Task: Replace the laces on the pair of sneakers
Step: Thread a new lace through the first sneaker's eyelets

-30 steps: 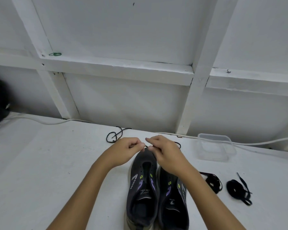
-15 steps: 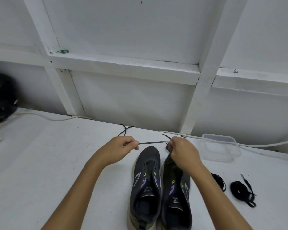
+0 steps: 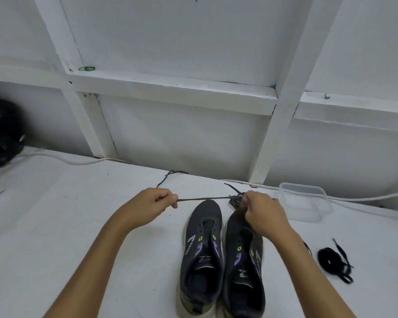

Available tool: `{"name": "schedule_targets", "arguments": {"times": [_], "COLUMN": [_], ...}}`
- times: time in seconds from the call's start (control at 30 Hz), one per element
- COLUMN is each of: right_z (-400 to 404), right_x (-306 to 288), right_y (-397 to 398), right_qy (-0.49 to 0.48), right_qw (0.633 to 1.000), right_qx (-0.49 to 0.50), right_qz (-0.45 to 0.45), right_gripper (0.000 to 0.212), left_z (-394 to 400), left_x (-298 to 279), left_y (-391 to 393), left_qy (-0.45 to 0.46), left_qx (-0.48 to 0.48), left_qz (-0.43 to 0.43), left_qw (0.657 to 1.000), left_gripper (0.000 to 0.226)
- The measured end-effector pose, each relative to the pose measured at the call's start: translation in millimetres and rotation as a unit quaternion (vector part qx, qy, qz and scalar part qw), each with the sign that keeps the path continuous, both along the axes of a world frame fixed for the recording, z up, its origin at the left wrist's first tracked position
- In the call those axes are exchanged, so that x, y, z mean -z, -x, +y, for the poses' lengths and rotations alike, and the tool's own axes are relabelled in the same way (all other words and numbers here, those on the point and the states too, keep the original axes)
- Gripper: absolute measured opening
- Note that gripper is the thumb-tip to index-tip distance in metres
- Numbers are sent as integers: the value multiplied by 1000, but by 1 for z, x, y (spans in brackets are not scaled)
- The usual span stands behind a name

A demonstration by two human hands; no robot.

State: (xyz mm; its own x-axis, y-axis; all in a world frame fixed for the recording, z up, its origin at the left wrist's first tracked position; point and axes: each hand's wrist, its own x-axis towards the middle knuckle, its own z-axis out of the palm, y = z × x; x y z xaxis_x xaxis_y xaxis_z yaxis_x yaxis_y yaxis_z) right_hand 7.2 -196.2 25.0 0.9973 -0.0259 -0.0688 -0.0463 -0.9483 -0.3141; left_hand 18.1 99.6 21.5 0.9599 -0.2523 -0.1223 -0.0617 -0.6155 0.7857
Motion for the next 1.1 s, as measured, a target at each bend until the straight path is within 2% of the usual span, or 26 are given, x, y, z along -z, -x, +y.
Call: {"name": "schedule_targets", "arguments": {"times": [0.07,0.17,0.23,0.33,0.43,0.53,0.6,0.73,0.8,0.87,1.0,1.1], "right_z": [3,37,55,52,30,12,18,61,77,83,69,66], "right_x": [3,-3,-7,-8,-8,-8,-5,-4,-2,0,-6,-13], "right_y": [2,13,20,22,15,7,6,14,17,15,-6,-24], "right_qy": [-24,-61,-127,-128,-69,-18,-32,-102,-146,-146,-180,-168], "right_qw": [998,979,965,971,991,999,996,972,962,967,979,983], "right_qx": [-49,-193,-229,-201,-114,-42,-77,-211,-229,-209,-88,-64], "right_qz": [31,2,4,-12,-29,-1,-1,-9,-9,-24,-33,-23], "right_gripper": [24,37,29,15,17,16,17,41,30,18,19,18], "left_z": [-2,-29,-42,-36,-7,21,22,-11,-18,-11,33,57], "left_x": [-1,-9,-14,-14,-9,-6,-6,-13,-15,-16,-11,-8], "left_y": [1,4,6,6,7,10,11,12,13,14,22,27], "left_qy": [-5,15,22,9,7,17,18,17,20,18,41,59], "left_qx": [9,62,89,84,35,-11,-11,22,29,22,-55,-96], "left_qz": [6,-5,-21,-21,1,10,15,-1,-4,-1,14,20], "left_qw": [1000,998,996,996,999,1000,1000,1000,999,1000,997,993], "left_gripper": [30,28,28,33,35,35,36,33,33,33,35,35]}}
